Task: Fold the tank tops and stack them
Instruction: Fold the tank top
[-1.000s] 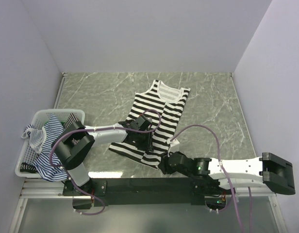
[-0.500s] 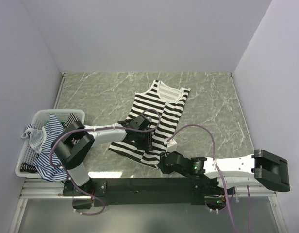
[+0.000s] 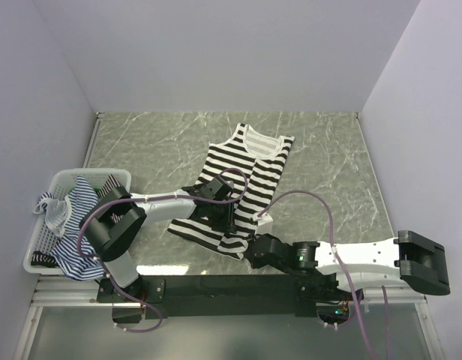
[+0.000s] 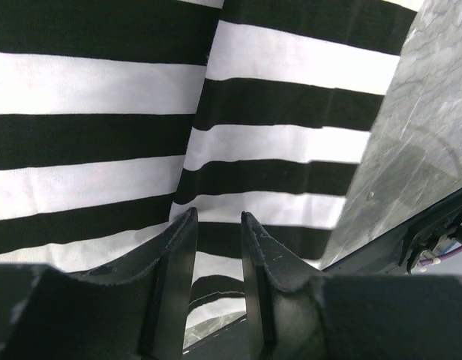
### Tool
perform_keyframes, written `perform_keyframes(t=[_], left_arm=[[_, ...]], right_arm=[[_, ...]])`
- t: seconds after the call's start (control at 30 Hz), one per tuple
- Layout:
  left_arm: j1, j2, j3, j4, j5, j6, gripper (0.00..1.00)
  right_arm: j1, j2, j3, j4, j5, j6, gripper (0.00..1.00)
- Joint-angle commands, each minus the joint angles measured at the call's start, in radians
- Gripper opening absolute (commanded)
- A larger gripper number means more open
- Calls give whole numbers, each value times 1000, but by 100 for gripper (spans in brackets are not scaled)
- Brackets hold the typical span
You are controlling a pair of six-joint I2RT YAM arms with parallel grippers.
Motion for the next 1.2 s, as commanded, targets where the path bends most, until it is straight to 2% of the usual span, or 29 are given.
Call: perform_keyframes(t=[0.0,0.2,0.33,0.47,0.57,0.67,0.77,0.83,0.97,1.17], left_arm=[[6,8,4,22,10,23,36],[8,11,4,19,9,23,35],[12,8,3,17,9,22,35],[15,4,1,16,12,25,35],[14,1,4,15,15,28,35],[17,-12,3,14,16,31,36],[20,-27,7,8,24,34,37],[20,-44,14,5,30,43,38],[18,-94,30,-14,25,58,40],[17,-183,46,-35,62,68,40]], right_arm=[[32,-40,78,-135,51,112,0],[42,-3,162,-361,43,276,0],[62,110,260,-540,43,359,0],[108,189,313,-585,51,394,2],[136,200,314,-533,29,384,27],[154,143,302,-483,28,364,42],[153,43,282,-469,43,365,50],[142,-21,279,-513,83,390,52],[4,-79,250,-545,78,401,51],[-327,-87,218,-383,13,252,45]])
